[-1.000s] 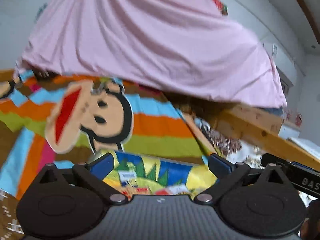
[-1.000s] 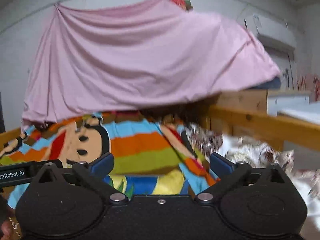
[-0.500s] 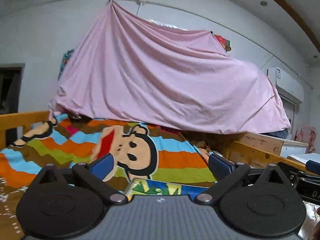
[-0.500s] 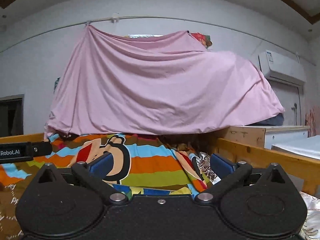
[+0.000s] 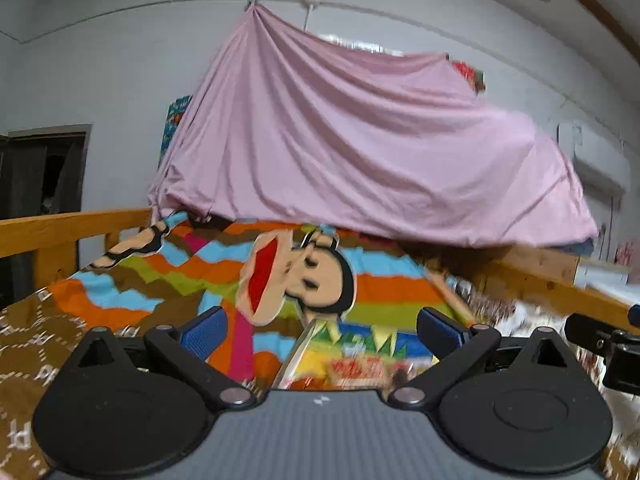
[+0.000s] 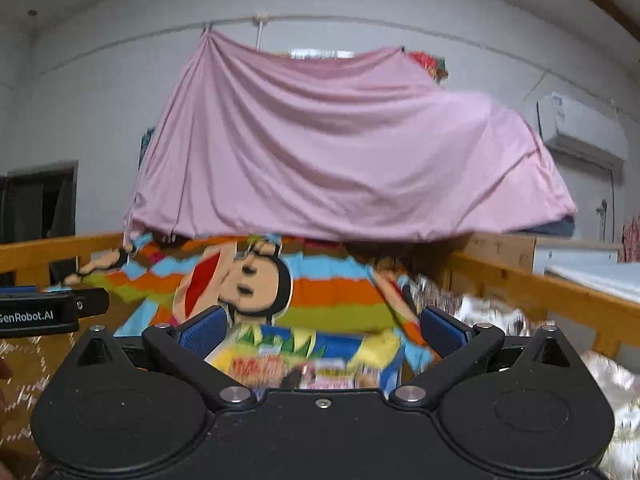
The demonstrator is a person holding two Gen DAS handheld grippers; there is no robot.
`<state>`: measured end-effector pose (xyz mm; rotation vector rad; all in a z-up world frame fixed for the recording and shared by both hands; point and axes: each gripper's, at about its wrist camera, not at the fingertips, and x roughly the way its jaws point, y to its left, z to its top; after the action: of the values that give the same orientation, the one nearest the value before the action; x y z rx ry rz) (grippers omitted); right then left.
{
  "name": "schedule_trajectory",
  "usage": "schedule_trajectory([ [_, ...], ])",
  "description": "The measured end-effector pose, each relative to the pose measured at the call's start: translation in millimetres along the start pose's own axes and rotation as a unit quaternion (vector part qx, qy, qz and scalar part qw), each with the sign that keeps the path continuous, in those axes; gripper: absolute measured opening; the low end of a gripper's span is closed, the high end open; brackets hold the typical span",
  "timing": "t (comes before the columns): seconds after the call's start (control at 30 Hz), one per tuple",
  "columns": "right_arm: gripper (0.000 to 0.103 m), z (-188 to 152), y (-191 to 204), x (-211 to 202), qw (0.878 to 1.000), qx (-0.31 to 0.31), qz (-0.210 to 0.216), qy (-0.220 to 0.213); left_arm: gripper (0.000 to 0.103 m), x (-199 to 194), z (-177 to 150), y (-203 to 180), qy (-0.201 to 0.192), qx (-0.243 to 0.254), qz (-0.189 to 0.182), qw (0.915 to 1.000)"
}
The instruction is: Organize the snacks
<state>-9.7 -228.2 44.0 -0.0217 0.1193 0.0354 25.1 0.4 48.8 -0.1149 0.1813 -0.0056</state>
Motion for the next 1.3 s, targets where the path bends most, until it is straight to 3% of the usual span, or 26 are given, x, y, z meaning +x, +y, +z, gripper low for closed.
schedule_trajectory([
  [0.33, 0.102, -8, 13, -9, 0.998, 0.007, -0.008, 0.057, 0.103, -18, -16, 5, 0.085, 0.030, 0.032, 0.9954],
  [0.6, 0.102, -28, 20, 12, 0.987, 0.009, -0.005, 0.163, 0.103, -13, -23, 10, 0.123, 0.032, 0.048, 0.9907],
  [0.83, 0.102, -43, 23, 29, 0.973, 0.007, -0.002, 0.229, 0.103, -1, -29, 13, 0.164, 0.033, 0.055, 0.9844],
  [1.3, 0.102, -48, 17, 41, 0.964, 0.020, 0.010, 0.267, 0.103, 19, -38, 14, 0.231, 0.045, 0.062, 0.9699],
])
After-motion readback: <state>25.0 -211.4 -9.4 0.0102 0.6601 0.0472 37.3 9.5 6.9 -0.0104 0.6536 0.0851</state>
